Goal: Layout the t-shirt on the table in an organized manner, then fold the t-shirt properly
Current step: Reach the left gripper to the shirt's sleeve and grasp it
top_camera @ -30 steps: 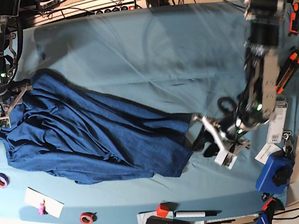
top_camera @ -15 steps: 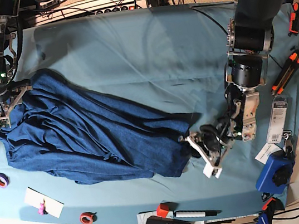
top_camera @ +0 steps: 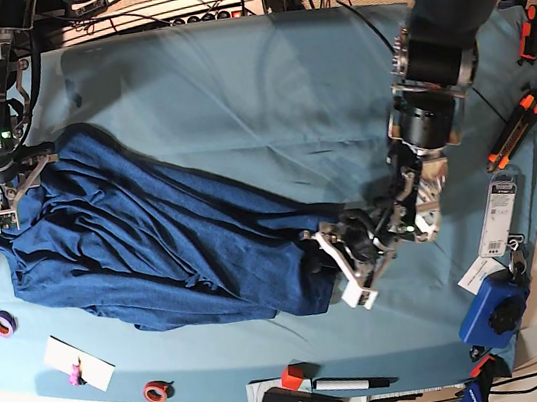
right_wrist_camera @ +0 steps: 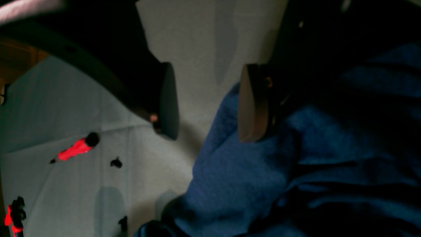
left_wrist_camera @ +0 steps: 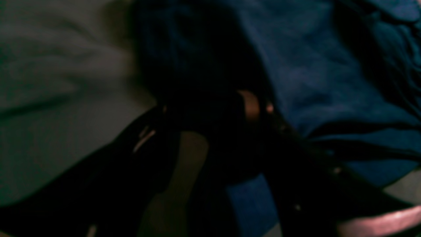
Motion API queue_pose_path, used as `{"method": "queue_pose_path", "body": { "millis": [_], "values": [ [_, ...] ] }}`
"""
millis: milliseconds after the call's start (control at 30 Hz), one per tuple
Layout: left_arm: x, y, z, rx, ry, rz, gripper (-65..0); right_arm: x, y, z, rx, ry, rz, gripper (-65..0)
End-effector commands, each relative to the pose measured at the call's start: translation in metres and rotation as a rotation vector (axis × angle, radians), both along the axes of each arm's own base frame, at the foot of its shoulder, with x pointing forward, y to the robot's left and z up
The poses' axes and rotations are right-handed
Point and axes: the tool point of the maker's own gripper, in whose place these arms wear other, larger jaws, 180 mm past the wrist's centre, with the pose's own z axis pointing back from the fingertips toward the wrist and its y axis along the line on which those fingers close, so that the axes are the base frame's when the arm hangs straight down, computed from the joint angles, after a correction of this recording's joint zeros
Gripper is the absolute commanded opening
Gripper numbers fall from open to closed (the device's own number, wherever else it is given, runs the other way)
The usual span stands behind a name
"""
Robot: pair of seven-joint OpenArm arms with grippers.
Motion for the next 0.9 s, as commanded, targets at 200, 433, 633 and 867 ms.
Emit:
{"method": "queue_pose_path", "body": {
  "millis": [200,433,633,867],
  "values": [
    [0.025,0.002,0.036,-0.030,-0.115,0.017,-65.0,0.009,-0.007,0.018,-0.038,-0.054,0.010,-36.1],
    [0.041,0.020,0.057,-0.051,-0.154,0.047,-65.0,0.011,-0.006,0.019,-0.039,-0.062,0.015,-36.1],
    [0.030,0.015,0.099,-0.312,-0.120,-0.059,-65.0,0.012,-0.006,0.019,-0.039,-0.067,0.018,-36.1],
    [0.000,0.024,0.134,-0.738,0.109,-0.111,-65.0,0.011,-0.006,0.019,-0.039,-0.067,0.018,-36.1]
  ]
}}
